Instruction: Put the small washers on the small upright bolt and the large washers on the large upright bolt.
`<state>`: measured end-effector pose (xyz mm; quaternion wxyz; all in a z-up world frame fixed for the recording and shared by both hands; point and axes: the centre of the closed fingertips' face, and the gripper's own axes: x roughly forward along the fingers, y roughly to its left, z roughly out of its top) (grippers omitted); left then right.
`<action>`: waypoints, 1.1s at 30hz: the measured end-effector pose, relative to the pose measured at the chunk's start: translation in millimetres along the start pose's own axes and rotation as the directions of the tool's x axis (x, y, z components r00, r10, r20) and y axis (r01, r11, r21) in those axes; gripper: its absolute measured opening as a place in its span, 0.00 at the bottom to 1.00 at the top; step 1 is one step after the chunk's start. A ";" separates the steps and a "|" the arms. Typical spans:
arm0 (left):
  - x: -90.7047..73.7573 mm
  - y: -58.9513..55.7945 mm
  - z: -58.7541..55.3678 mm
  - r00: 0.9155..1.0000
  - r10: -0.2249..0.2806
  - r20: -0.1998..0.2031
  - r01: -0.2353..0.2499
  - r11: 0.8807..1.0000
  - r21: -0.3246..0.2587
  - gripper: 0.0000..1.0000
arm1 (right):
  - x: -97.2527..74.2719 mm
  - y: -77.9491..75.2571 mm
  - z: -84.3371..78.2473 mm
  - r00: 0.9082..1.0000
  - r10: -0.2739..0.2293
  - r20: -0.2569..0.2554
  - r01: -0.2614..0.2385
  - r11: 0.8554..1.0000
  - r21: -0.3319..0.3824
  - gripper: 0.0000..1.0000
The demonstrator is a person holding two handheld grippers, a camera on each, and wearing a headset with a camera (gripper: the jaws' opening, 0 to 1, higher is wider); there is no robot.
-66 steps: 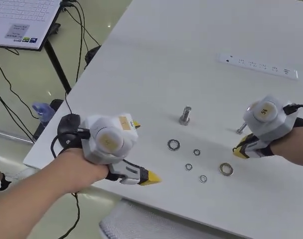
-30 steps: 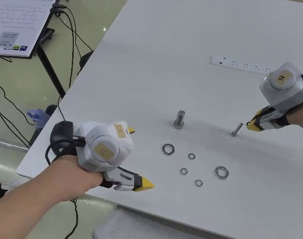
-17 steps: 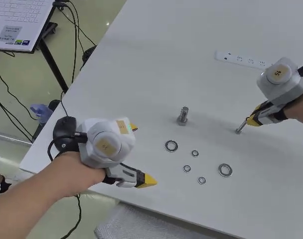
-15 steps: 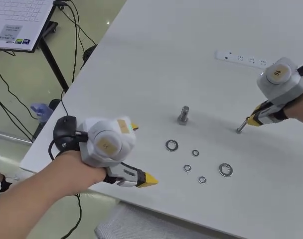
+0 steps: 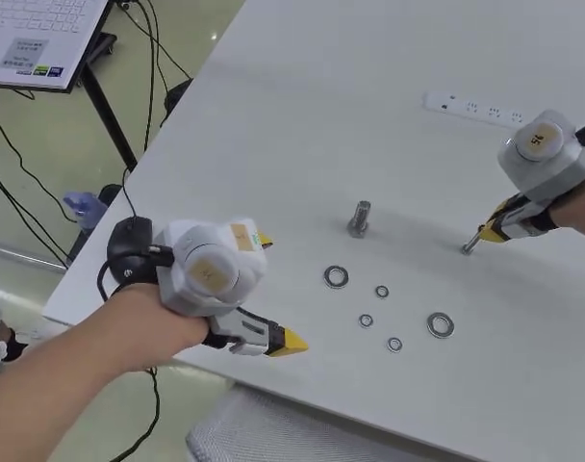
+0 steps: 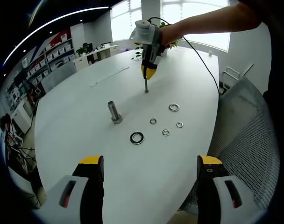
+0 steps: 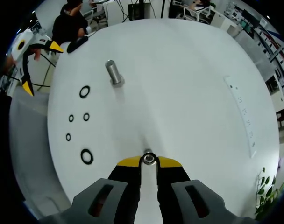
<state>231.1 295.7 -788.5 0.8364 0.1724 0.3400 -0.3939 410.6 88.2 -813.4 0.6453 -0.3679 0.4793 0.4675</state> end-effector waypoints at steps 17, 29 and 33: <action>-1.9 0.4 -1.5 1.000 -0.005 -0.009 0.005 1.000 0.008 0.79 | 17.9 0.0 -3.8 0.999 0.009 -0.035 -0.010 0.999 -0.031 0.12; 0.5 -1.1 -0.5 1.000 -0.010 -0.005 0.010 1.000 0.005 0.78 | 26.5 2.7 -5.4 0.999 0.014 -0.052 -0.016 0.999 -0.043 0.12; 1.8 -0.7 -3.9 1.000 -0.011 -0.012 0.011 1.000 0.007 0.77 | 28.7 3.3 -6.9 0.998 0.014 -0.057 -0.016 0.999 -0.047 0.12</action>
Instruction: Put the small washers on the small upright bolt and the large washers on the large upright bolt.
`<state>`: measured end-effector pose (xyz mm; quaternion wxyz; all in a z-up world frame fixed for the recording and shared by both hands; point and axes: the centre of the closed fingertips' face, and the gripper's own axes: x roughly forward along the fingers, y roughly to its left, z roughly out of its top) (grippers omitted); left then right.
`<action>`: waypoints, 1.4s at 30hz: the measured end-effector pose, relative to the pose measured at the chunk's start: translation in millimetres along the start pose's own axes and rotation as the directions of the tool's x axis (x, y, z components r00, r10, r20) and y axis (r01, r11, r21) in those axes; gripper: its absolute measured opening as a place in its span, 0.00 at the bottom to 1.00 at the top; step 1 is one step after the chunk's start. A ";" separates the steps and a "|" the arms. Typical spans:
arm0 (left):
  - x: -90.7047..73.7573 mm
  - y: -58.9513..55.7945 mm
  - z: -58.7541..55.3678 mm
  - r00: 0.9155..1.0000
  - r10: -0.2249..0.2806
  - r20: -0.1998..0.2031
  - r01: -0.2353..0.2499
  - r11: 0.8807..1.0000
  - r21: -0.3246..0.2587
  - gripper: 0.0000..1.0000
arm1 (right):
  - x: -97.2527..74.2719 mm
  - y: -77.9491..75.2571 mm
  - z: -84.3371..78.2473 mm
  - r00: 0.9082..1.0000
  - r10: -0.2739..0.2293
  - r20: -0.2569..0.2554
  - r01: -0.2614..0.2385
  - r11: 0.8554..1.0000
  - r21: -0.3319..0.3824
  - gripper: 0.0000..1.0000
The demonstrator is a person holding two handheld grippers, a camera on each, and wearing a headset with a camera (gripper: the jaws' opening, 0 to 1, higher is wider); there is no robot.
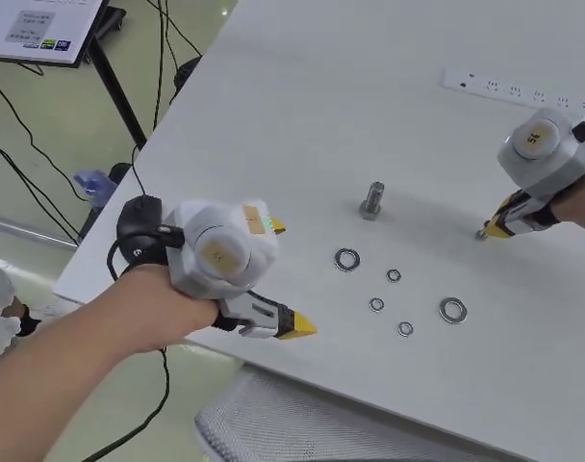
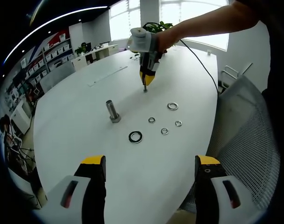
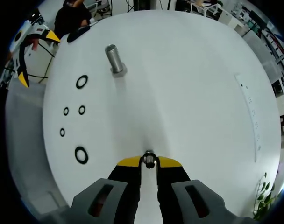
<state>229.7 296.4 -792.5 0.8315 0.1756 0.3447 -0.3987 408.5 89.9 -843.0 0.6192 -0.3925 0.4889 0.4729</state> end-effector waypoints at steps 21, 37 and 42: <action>-0.5 -1.4 -3.6 1.000 -0.008 -0.011 0.008 1.000 -0.008 0.76 | 17.8 4.7 -5.5 1.000 0.008 -0.014 -0.008 1.000 -0.022 0.12; -0.8 -2.3 -2.9 1.000 -0.013 -0.009 0.013 1.000 -0.009 0.75 | 20.0 4.8 -6.2 1.000 0.010 -0.021 -0.011 1.000 -0.025 0.13; -1.4 -2.5 -1.6 1.000 -0.015 -0.005 0.015 1.000 -0.013 0.75 | 20.2 3.5 -5.6 1.000 0.008 -0.016 -0.008 1.000 -0.025 0.13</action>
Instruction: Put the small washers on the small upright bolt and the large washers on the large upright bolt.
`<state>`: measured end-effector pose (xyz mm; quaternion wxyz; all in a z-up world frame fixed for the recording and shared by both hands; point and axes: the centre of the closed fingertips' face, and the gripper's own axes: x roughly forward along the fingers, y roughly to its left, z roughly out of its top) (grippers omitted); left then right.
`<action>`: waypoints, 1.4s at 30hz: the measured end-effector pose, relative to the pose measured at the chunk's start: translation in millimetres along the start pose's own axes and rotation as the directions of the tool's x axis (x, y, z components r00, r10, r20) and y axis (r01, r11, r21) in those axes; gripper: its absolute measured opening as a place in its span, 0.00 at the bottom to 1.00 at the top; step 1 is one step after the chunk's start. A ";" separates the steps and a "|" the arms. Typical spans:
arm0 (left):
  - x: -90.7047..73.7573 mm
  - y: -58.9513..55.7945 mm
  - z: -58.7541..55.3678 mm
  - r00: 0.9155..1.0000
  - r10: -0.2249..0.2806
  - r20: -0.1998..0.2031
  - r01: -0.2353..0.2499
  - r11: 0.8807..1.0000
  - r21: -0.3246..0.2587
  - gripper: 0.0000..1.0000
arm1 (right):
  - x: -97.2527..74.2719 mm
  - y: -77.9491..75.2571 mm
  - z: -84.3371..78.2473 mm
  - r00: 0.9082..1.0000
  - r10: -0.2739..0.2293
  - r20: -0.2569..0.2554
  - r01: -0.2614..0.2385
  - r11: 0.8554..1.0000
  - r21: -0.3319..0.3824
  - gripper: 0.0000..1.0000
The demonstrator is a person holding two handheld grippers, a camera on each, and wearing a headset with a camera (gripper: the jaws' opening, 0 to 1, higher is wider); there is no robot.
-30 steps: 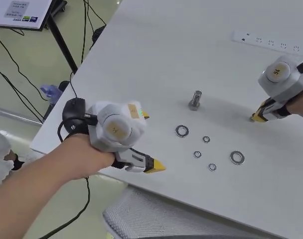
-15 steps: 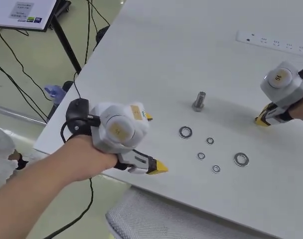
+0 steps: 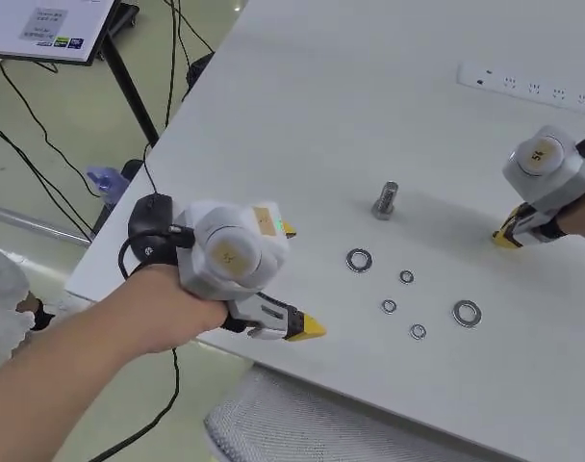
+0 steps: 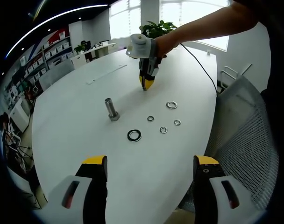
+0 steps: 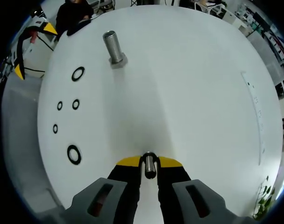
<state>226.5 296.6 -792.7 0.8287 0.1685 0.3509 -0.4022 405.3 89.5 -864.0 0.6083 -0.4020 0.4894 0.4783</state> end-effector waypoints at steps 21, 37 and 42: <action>-2.6 -0.5 5.5 1.000 0.009 0.015 -0.009 1.000 -0.001 0.73 | -20.9 -6.2 8.9 1.000 0.009 0.010 -0.009 0.999 -0.037 0.24; -7.0 -0.1 12.6 0.999 0.008 0.046 -0.007 1.000 -0.017 0.85 | -41.8 7.9 34.3 0.999 0.025 0.033 -0.021 0.994 -0.108 0.33; -7.8 -2.8 13.9 0.999 -0.001 0.052 0.003 1.000 -0.029 0.89 | -44.0 20.5 36.5 0.998 0.048 0.036 -0.043 0.990 -0.134 0.35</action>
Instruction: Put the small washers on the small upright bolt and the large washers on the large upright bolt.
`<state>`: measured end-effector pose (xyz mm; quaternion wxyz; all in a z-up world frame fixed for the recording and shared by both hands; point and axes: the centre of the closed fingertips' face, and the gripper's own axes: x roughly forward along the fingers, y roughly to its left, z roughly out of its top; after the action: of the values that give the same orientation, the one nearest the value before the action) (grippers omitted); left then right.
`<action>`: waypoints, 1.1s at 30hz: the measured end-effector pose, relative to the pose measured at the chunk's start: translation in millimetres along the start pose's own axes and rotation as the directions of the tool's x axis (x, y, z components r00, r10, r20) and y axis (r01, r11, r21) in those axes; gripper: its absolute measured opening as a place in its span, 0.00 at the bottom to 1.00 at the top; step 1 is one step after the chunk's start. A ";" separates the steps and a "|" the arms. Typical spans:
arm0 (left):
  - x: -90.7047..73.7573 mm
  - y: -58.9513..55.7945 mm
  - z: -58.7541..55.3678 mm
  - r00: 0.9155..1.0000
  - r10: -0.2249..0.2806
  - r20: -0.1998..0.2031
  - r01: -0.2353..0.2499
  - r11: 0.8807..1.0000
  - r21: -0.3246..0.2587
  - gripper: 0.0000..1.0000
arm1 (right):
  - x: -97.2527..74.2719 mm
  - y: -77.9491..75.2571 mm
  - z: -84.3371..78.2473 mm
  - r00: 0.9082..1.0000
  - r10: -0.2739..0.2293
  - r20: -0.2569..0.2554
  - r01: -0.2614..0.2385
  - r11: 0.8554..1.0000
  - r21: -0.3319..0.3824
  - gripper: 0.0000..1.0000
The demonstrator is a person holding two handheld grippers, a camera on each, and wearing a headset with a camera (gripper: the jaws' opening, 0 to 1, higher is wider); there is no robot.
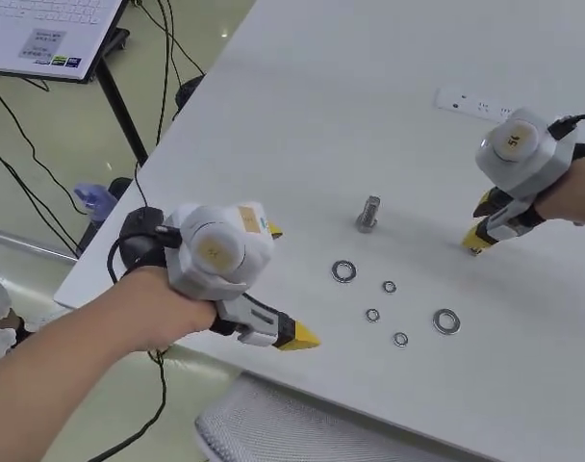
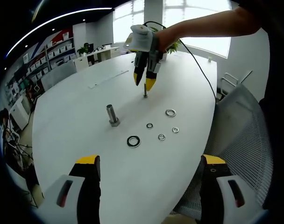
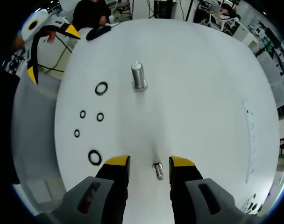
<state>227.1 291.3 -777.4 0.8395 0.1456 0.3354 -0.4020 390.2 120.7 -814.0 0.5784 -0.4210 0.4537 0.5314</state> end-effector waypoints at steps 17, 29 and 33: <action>-1.8 -3.8 4.5 1.000 0.006 0.015 -0.006 1.000 -0.001 0.90 | -6.5 37.3 6.8 0.999 0.043 0.020 -0.041 0.997 -0.070 0.38; -3.9 -8.7 2.9 1.000 0.002 0.012 -0.002 1.000 0.003 0.91 | -3.4 66.1 6.7 0.997 0.070 0.033 -0.067 0.995 -0.080 0.40; -4.4 -9.6 2.9 1.000 0.002 0.009 -0.002 1.000 0.008 0.91 | -2.2 73.3 11.4 0.997 0.071 0.040 -0.067 0.993 -0.093 0.39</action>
<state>219.0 286.3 -772.1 0.8408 0.1474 0.3299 -0.4032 317.9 137.1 -809.6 0.5492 -0.4197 0.4306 0.5804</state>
